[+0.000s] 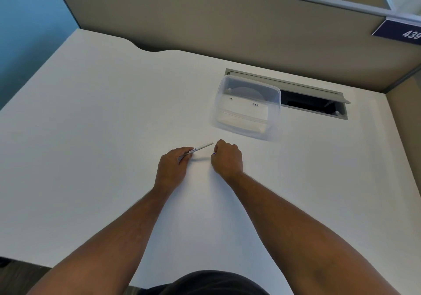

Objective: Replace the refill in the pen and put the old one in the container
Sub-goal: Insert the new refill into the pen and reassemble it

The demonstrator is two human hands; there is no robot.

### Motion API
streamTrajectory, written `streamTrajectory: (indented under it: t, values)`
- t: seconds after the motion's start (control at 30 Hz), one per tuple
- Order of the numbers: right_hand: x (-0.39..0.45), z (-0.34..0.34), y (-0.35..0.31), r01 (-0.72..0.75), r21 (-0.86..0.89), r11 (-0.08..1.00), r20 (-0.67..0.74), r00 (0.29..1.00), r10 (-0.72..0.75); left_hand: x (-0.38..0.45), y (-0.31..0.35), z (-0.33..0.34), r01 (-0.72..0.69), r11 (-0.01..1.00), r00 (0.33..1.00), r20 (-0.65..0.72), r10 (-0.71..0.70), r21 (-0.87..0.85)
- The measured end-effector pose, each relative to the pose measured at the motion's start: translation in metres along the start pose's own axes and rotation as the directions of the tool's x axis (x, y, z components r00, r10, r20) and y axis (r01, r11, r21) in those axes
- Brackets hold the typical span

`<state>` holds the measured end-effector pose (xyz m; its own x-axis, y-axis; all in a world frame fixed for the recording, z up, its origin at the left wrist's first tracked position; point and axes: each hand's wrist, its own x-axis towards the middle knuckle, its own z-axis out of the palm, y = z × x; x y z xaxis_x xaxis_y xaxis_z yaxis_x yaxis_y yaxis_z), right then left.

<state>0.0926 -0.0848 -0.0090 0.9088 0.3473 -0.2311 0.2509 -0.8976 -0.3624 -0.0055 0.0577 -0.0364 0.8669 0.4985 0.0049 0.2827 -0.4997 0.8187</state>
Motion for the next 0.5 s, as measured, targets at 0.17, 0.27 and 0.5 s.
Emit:
streamTrajectory:
  t: [0.17,0.27,0.5]
  values:
    - [0.002,-0.002,0.0,-0.051,0.196,0.979,-0.014,0.998,0.055,0.001,-0.001,0.001,-0.002,1.0,1.0,0.004,0.002,0.02]
    - [0.004,-0.014,0.004,-0.095,0.466,0.88,-0.088,0.984,0.153,0.002,0.0,0.004,-0.004,1.0,1.0,0.004,0.004,0.019]
    - [-0.009,-0.044,0.018,-0.065,0.863,0.501,-0.143,0.92,0.365,0.001,0.013,0.021,-0.03,0.999,0.998,0.059,0.028,0.037]
